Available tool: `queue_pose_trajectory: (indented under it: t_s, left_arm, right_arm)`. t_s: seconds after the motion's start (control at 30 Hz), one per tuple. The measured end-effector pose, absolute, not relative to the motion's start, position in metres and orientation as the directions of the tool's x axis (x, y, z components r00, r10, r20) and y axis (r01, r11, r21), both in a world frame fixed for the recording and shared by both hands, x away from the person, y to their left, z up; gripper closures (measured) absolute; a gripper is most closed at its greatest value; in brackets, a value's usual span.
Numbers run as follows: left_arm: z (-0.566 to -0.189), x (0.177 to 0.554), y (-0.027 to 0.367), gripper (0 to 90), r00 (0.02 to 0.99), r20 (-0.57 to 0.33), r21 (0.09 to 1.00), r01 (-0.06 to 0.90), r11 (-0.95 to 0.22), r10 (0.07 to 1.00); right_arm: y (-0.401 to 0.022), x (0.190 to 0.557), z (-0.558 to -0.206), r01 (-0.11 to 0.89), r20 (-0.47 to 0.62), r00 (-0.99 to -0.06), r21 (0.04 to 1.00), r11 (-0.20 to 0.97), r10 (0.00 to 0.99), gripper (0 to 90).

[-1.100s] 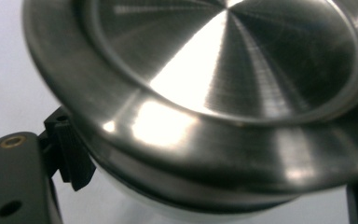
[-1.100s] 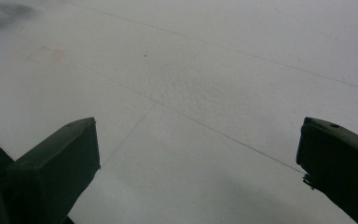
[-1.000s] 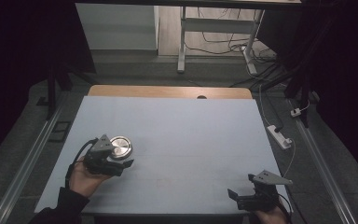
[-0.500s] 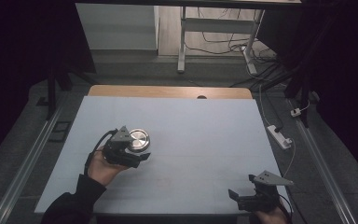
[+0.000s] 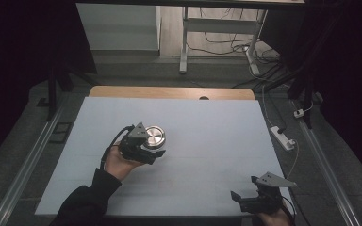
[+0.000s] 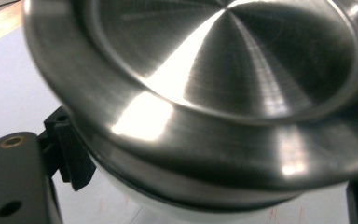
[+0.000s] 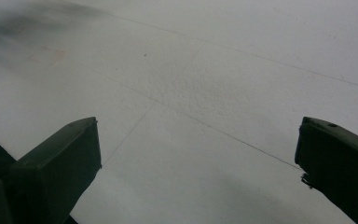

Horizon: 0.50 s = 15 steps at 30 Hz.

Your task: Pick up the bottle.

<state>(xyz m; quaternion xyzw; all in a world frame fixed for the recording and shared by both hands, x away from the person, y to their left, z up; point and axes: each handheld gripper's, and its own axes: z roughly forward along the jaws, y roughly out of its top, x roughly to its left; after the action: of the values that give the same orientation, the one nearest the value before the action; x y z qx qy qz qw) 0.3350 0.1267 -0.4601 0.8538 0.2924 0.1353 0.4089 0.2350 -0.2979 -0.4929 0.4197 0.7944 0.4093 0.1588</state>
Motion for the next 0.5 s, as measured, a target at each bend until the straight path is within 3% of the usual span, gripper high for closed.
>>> queue_pose_trajectory:
  t_s: [0.5]
  left_arm:
    - [-0.464, 0.333, 0.105, 15.1, 0.82, -0.014, 0.779, 0.368, -0.509, 0.572]
  right_arm:
    - [-0.297, 0.233, -0.492, 0.524, 0.077, -0.608, 0.787, 0.326, 0.79, 0.0]
